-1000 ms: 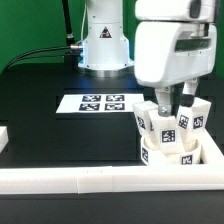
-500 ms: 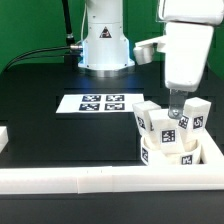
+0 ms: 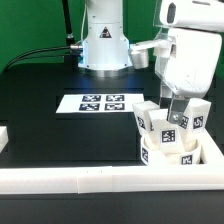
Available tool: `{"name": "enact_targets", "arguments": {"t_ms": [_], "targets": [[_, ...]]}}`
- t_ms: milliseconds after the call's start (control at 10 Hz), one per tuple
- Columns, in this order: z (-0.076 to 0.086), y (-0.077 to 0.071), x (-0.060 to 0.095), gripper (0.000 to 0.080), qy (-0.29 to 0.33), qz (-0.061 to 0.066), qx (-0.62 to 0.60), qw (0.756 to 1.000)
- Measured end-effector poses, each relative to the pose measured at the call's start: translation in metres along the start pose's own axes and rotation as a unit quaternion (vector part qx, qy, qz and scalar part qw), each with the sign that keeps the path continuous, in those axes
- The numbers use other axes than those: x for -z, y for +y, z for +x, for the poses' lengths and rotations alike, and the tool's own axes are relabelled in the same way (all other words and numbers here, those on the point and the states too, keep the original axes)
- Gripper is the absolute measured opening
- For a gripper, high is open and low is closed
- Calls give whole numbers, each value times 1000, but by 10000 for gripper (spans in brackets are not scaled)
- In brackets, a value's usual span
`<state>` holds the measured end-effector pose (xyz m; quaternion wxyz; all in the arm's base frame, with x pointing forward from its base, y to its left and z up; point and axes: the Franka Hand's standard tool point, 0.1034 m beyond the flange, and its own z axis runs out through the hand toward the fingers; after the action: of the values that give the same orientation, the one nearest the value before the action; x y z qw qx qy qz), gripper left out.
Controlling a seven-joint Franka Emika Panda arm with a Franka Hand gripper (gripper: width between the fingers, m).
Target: Assemble stool
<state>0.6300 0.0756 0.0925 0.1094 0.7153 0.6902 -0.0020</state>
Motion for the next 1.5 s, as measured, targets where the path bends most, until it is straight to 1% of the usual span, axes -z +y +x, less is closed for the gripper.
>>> {"name": "enact_targets", "arguments": {"t_ms": [200,300,400,500,900,1100,1200,1400,1500], "targets": [[0,-2,-4,649,-1,3,-1,1000],[0,-3,-6,550,-2,5,-2,1000],[-1,-4,-8,412,-3,6,-2,1000],[-1,-4,-9,340,-3,7,-2,1000],[-2,-4,-9,340,-3,6,-27,1000],[-3,-4,-9,340,-3,8,-102,995],[-8,-5,-9,340,-5,15,-152,988],[-9,-5,-10,340,-5,19,-253,967],[-7,-6,-10,340,-2,22,-319,947]]}}
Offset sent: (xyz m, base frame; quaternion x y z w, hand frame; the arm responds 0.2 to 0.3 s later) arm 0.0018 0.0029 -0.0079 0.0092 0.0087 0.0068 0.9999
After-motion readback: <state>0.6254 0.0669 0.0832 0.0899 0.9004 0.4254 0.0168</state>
